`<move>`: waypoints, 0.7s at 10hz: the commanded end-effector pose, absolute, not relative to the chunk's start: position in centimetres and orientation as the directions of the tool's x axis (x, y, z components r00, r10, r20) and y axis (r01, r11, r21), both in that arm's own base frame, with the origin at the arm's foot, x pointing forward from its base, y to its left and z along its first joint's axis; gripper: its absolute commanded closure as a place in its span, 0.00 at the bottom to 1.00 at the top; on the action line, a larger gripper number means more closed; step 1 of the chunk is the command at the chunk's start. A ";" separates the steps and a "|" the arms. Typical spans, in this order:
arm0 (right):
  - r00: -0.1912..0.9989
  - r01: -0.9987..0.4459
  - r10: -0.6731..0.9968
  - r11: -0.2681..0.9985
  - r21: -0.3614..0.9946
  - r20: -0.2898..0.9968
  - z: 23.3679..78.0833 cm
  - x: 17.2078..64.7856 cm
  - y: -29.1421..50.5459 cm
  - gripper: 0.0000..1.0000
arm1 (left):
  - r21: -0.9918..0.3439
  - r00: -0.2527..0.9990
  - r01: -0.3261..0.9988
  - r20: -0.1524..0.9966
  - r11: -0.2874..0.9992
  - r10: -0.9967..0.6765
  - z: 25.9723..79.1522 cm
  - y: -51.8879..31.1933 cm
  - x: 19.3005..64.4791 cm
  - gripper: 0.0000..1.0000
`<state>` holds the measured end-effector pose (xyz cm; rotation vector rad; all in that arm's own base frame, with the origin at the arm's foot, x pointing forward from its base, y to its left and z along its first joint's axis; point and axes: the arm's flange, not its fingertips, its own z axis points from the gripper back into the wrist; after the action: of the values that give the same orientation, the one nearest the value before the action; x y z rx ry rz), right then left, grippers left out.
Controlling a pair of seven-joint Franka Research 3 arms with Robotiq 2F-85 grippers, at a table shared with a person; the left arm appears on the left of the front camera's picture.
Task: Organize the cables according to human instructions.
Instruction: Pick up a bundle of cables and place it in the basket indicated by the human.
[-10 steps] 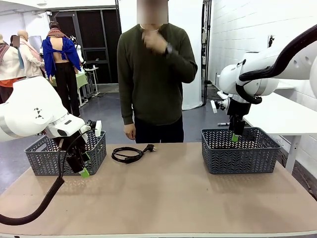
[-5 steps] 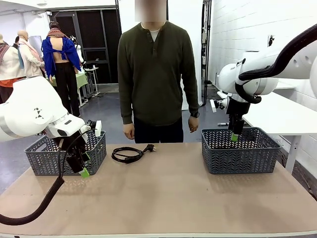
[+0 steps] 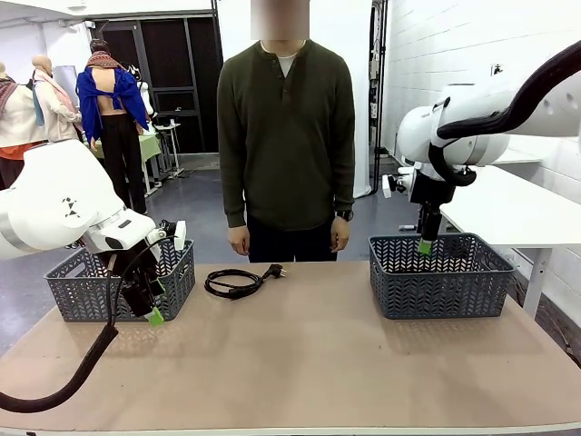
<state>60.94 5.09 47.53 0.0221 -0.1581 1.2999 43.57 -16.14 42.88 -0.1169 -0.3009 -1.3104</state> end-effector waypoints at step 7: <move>0.409 -0.880 0.859 0.461 -0.117 0.308 48.0 47.9 12.4 0.00 | 0.086 0.226 0.962 0.275 0.258 -0.934 43.1 -16.2 43.6 0.00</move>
<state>49.70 12.11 49.12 0.0678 -0.2894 1.1042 43.57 -16.15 42.89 -0.1169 -0.3011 -1.3105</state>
